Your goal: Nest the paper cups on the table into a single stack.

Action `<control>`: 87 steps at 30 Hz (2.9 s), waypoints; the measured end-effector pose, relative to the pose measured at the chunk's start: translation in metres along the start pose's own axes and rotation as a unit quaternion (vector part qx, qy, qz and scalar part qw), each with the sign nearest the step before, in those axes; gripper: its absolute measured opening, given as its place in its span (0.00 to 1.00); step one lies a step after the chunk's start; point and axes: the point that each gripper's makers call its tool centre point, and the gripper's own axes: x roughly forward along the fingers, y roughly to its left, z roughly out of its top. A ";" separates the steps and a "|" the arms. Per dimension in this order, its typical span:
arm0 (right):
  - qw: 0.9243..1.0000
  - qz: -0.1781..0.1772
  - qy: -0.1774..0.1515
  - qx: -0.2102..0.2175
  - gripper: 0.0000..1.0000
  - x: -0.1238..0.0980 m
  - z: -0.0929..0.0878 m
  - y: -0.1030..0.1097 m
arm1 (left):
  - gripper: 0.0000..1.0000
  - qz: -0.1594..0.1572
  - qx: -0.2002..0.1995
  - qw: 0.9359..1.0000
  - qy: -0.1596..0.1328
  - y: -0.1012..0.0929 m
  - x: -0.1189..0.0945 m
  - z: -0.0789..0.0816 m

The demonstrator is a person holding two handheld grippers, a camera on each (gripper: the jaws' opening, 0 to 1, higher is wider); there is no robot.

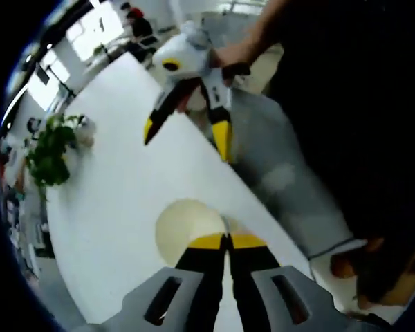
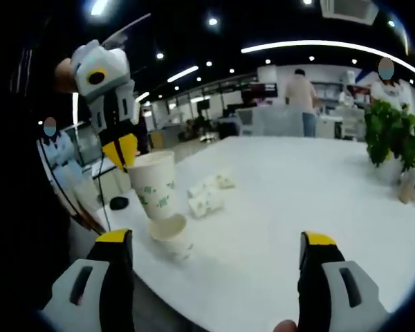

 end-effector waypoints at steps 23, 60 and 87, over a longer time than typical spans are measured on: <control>1.000 -0.004 -0.003 0.009 0.98 -0.008 -0.002 -0.003 | 0.00 0.007 -0.055 0.998 0.009 -0.005 0.049 -0.024; 1.000 0.001 0.007 0.007 0.97 -0.004 -0.007 -0.005 | 0.11 -0.022 -0.167 0.986 -0.004 -0.017 0.091 -0.040; 0.999 0.023 0.029 -0.031 0.97 0.005 -0.001 -0.001 | 0.27 0.056 -0.262 0.961 -0.069 -0.006 0.058 -0.050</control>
